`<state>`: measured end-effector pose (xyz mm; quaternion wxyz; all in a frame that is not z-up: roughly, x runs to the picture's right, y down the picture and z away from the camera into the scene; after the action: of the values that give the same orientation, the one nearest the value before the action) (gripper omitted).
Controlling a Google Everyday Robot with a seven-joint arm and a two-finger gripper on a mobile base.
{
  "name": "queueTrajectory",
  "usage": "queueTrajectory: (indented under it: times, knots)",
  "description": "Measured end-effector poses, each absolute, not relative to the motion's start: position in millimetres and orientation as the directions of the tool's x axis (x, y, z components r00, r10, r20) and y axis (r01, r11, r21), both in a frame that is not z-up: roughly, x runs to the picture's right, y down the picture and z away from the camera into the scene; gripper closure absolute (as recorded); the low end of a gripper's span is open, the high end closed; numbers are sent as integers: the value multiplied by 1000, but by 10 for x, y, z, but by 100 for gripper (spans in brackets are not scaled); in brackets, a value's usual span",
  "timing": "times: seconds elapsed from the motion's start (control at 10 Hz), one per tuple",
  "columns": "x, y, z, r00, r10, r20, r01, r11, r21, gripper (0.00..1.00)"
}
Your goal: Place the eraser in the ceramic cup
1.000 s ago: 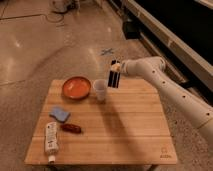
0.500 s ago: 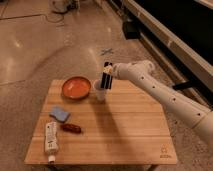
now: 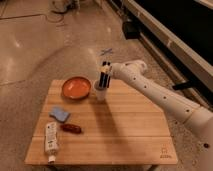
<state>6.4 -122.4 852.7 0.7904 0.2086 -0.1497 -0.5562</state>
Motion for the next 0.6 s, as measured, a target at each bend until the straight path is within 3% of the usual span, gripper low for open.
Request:
queueTrajectory:
  times: [0.3, 0.6]
  knots:
    - [-5, -1297, 8657, 353, -936, -5, 818, 306, 486, 97]
    - [-34, -1215, 8741, 363, -932, 6, 817, 321, 479, 69]
